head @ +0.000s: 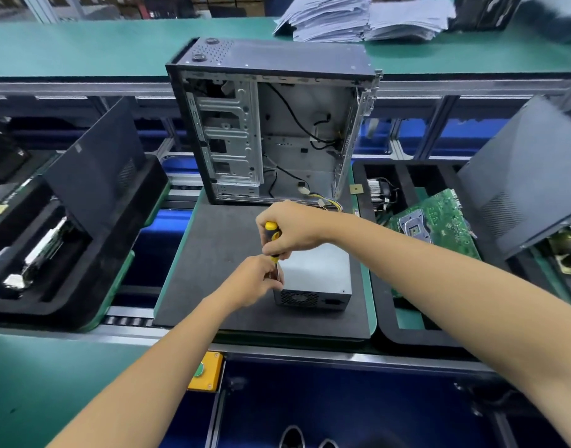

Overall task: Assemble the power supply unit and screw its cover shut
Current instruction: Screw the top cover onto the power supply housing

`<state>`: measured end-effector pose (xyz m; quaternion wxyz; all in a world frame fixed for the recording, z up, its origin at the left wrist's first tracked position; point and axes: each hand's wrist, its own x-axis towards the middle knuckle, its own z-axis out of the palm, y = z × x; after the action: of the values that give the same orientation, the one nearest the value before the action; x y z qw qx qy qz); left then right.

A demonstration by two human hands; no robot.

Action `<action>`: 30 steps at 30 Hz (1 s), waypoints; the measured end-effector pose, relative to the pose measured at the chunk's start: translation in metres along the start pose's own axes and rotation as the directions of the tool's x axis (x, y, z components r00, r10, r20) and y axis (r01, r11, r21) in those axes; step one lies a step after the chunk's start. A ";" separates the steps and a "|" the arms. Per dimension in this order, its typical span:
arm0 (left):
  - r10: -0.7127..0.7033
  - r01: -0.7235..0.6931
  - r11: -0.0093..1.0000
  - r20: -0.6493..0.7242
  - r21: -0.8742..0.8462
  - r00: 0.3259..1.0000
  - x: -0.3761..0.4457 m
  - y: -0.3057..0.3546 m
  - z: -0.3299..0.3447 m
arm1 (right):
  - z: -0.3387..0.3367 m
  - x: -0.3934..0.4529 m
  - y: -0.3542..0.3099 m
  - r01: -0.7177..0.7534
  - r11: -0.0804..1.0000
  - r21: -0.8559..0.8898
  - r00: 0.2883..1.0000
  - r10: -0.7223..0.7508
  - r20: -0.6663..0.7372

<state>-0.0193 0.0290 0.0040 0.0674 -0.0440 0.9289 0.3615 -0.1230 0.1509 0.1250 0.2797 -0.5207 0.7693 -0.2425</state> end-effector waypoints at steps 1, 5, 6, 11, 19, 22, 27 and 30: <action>-0.007 0.007 1.000 -0.003 -0.014 1.000 0.000 -0.001 0.001 | 0.000 0.000 -0.001 0.006 1.000 -0.014 1.000 -0.006 0.001; -0.022 0.022 0.997 0.002 -0.072 1.000 0.001 -0.005 -0.001 | 0.001 -0.001 -0.004 0.022 0.998 -0.054 1.000 -0.022 0.006; -0.017 0.017 0.997 0.002 -0.081 1.000 0.000 -0.006 -0.001 | 0.000 -0.002 -0.004 0.023 0.998 -0.055 1.000 -0.023 0.013; 0.005 -0.002 0.987 0.019 -0.163 1.000 -0.003 -0.009 -0.003 | -0.004 -0.005 -0.005 0.010 0.994 -0.105 0.999 -0.005 0.048; -0.016 0.031 0.964 0.059 -0.265 0.998 0.000 -0.014 -0.005 | 0.000 -0.004 -0.018 0.069 0.920 -0.387 0.997 -0.048 0.064; -0.032 0.062 0.952 0.104 -0.299 0.994 0.003 -0.016 -0.009 | 0.007 0.003 -0.023 0.026 0.817 -0.576 1.000 -0.030 0.004; -0.048 0.118 0.907 0.179 -0.405 0.983 0.004 -0.017 -0.011 | 0.014 -0.001 -0.026 -0.084 0.768 -0.635 0.996 0.077 -0.038; -0.047 0.137 0.894 0.216 -0.427 0.975 0.005 -0.018 -0.012 | 0.004 -0.005 -0.032 0.004 0.803 -0.596 0.991 0.077 0.110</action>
<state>-0.0233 0.0072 0.0000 0.1657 -0.0656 0.8086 0.5606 -0.0978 0.1447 0.1443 0.1561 -0.5816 0.7968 0.0506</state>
